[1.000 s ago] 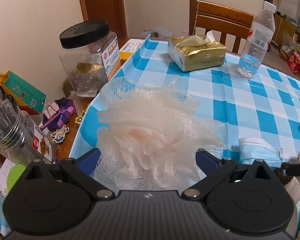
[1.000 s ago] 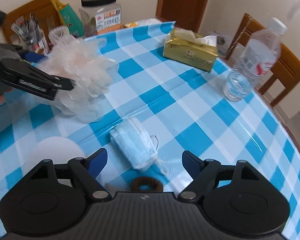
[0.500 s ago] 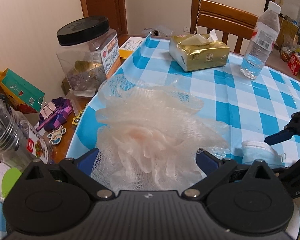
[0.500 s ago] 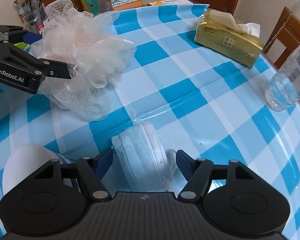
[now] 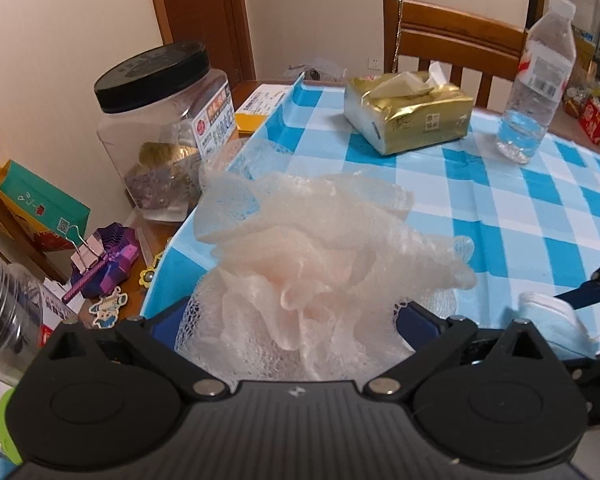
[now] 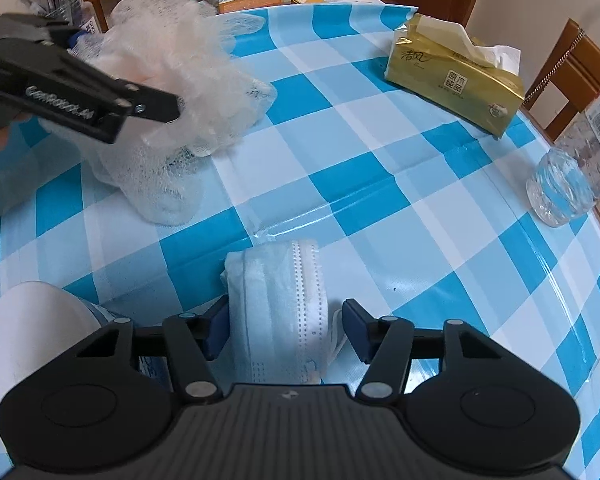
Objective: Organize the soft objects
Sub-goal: 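Close the left gripper on the bath puff while the right gripper closes on the mask, then carry the puff and mask over the box while the right gripper opens to drop the mask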
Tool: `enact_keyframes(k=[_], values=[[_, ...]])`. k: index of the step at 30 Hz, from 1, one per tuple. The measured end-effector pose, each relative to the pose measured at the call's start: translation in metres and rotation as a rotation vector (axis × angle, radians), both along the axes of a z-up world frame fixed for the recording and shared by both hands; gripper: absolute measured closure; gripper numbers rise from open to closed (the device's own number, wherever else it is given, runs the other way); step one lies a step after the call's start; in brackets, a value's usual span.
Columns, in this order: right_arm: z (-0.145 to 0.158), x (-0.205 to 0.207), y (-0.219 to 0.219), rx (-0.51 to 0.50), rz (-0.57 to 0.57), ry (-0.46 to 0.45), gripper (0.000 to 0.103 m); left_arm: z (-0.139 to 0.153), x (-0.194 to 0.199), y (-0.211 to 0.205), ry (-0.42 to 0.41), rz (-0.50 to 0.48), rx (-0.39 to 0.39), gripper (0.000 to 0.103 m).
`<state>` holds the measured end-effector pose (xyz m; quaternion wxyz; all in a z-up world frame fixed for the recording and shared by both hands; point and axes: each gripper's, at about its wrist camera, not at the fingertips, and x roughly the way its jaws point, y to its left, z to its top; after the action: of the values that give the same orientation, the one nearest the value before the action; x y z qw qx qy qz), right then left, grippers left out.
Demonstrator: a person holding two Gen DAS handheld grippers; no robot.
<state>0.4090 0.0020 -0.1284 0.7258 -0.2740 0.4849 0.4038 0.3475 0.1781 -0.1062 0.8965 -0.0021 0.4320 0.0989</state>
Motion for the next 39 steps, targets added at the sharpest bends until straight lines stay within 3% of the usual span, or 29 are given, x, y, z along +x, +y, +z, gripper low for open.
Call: enact_keyframes(k=[13,16,20,26,39], values=[[0.0,-0.004,0.004,-0.004,0.005,-0.023,0.06,-0.01,0.006,0.007,0.044,-0.013,-0.054,0.001],[0.002,-0.006,0.005,-0.008,0.005,-0.031,0.069,-0.008,0.006,0.008,0.041,-0.022,-0.067,0.013],[0.006,-0.006,0.002,0.004,-0.004,-0.038,0.071,-0.004,0.003,0.007,0.031,-0.04,-0.077,0.03],[0.015,-0.007,-0.001,0.007,-0.019,-0.06,0.072,0.006,-0.003,0.009,0.024,-0.08,-0.09,0.046],[0.049,-0.018,-0.015,0.025,-0.061,-0.094,0.072,0.036,-0.022,0.005,0.022,-0.166,-0.129,0.057]])
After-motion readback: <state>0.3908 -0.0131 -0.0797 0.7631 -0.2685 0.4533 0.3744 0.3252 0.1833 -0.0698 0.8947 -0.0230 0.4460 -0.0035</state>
